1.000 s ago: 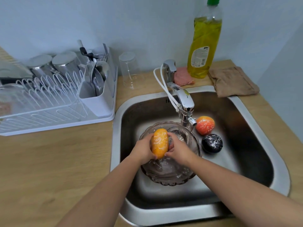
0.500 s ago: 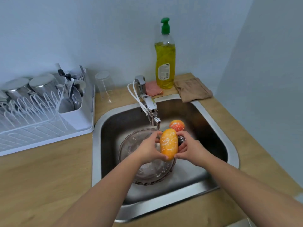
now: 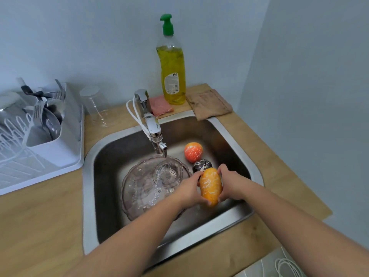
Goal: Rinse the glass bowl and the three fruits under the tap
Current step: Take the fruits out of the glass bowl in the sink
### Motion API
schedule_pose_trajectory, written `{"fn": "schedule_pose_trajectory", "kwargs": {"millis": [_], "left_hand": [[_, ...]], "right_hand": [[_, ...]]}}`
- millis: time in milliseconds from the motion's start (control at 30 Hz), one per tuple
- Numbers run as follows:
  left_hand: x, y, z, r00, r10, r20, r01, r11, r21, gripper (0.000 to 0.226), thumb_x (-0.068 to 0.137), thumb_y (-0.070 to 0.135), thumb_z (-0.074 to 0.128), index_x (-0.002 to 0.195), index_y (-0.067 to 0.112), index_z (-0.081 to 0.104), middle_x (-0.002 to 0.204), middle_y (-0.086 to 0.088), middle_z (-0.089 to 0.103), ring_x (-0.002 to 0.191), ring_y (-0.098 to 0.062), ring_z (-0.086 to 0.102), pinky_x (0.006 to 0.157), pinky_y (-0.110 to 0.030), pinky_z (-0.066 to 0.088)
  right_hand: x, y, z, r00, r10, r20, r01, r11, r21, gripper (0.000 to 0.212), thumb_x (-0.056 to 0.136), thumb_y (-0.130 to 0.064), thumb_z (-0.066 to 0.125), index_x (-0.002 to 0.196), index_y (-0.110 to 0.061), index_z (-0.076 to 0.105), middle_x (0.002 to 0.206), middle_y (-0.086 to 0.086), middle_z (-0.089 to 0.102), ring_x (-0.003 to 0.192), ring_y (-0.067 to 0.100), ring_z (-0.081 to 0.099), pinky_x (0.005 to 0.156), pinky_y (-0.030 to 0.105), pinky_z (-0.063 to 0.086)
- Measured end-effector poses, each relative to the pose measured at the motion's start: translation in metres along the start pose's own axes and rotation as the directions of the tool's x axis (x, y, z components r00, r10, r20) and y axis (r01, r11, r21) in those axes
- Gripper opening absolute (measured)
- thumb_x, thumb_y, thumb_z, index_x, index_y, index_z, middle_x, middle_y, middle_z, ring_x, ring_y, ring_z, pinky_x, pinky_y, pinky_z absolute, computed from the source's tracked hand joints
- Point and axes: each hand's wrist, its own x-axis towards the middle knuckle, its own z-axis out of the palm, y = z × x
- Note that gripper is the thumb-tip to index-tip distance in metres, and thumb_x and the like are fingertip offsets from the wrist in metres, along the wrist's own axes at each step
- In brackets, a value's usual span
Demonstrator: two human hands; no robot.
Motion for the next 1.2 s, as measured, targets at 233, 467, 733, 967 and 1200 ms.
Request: {"fn": "schedule_pose_trajectory", "kwargs": {"millis": [233,467,733,967,1200], "left_hand": [[0.014,-0.001,0.015,0.995,-0.024,0.096,0.004,0.979,0.203,0.105,0.067,0.023,0.085,0.149,0.023,0.021,0.136,-0.012,0.053,0.123,-0.030,0.052,0.100,-0.039,0.044],[0.026,0.004,0.020,0.996,-0.040,0.085,0.005,0.925,0.379,0.097,0.067,0.025,0.084,0.145,0.015,0.027,0.131,-0.017,0.050,0.118,-0.035,0.053,0.098,-0.044,0.046],[0.022,0.006,0.018,0.999,-0.020,0.043,0.002,0.922,0.387,0.093,0.069,0.024,0.084,0.145,0.013,0.031,0.135,-0.014,0.047,0.123,-0.031,0.048,0.101,-0.040,0.042],[-0.014,-0.001,-0.021,0.970,-0.002,-0.242,0.055,0.975,0.213,0.047,0.082,0.023,0.068,0.127,0.021,0.054,0.104,-0.003,0.067,0.101,-0.022,0.061,0.085,-0.034,0.050],[-0.077,-0.030,-0.083,0.691,-0.092,-0.717,0.211,0.974,0.079,0.019,0.093,0.040,0.053,0.080,0.027,0.059,0.062,0.008,0.056,0.060,-0.007,0.053,0.052,-0.020,0.033]], "right_hand": [[0.016,0.001,-0.003,0.972,0.120,0.200,-0.085,0.980,-0.179,0.081,0.076,-0.016,0.075,0.135,-0.005,0.020,0.121,0.016,0.054,0.106,0.028,0.056,0.089,0.038,0.045],[0.027,0.000,0.002,0.973,0.154,0.169,-0.125,0.977,-0.171,0.079,0.078,-0.014,0.074,0.136,-0.005,0.020,0.124,0.018,0.053,0.113,0.031,0.055,0.092,0.040,0.047],[0.029,0.000,0.007,0.983,0.177,0.054,-0.169,0.976,-0.134,0.064,0.082,-0.003,0.063,0.135,-0.007,0.027,0.128,0.019,0.050,0.113,0.033,0.056,0.088,0.037,0.049],[0.019,-0.003,-0.010,0.986,-0.022,-0.168,0.006,0.995,-0.095,0.016,0.089,-0.011,0.052,0.104,-0.011,0.047,0.107,0.016,0.062,0.091,0.030,0.059,0.074,0.037,0.047],[0.020,-0.059,-0.066,0.853,-0.268,-0.449,0.226,0.963,-0.146,0.013,0.090,-0.033,0.052,0.085,-0.022,0.057,0.086,0.000,0.065,0.087,0.024,0.060,0.075,0.039,0.050]]}}
